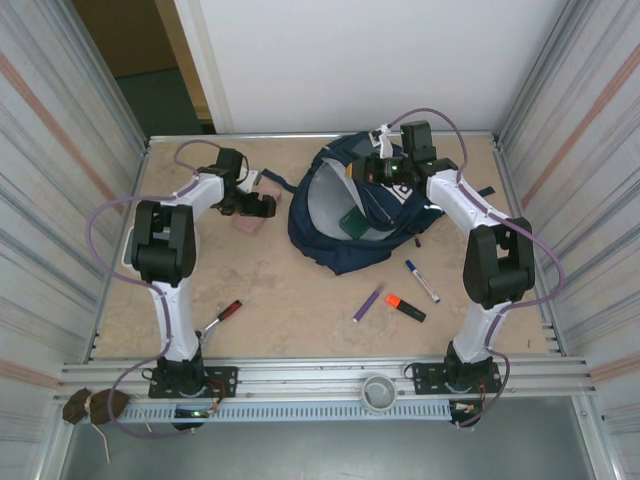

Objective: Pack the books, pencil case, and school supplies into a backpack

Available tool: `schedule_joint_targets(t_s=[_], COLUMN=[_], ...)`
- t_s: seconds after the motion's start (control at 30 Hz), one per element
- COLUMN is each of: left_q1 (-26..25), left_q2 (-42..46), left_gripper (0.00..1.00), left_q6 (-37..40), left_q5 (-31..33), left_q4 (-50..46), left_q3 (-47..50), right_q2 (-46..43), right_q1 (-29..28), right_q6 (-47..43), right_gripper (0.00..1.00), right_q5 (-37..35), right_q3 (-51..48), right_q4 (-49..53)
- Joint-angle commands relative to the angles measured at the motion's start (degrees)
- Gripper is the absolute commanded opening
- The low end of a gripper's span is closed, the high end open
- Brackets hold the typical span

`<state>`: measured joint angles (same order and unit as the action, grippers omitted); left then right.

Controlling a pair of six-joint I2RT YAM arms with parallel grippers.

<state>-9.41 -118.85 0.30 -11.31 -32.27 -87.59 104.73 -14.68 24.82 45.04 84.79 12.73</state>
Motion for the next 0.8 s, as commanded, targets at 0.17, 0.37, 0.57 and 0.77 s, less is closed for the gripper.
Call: schedule_joint_targets(t_s=[0.17,0.37,0.57,0.77], left_q1=[-0.4,-0.6,-0.8,-3.3], left_q2=[-3.0,-3.5,-2.8,9.8], left_gripper=[0.88,0.86,0.68,0.55], left_q6=[2.3,3.2,3.6,5.6], left_q5=[4.0,3.4,3.8,4.2], left_q4=[-4.5,-5.1,-6.3,-2.0], left_q3=[-2.7,-3.2,-2.6,6.1], right_q2=[-2.2,-2.3,-2.3,-3.3], right_q1=[1.1,1.1,1.1,1.4], right_q6=[-0.3,-0.1,-0.1,-1.9], right_gripper=[0.0,0.0,0.0,0.0], right_q5=[0.5,0.6,0.6,-0.1], right_q3=[-0.8,-0.4,0.4,2.1], right_q4=[0.6,1.0,1.6,4.9])
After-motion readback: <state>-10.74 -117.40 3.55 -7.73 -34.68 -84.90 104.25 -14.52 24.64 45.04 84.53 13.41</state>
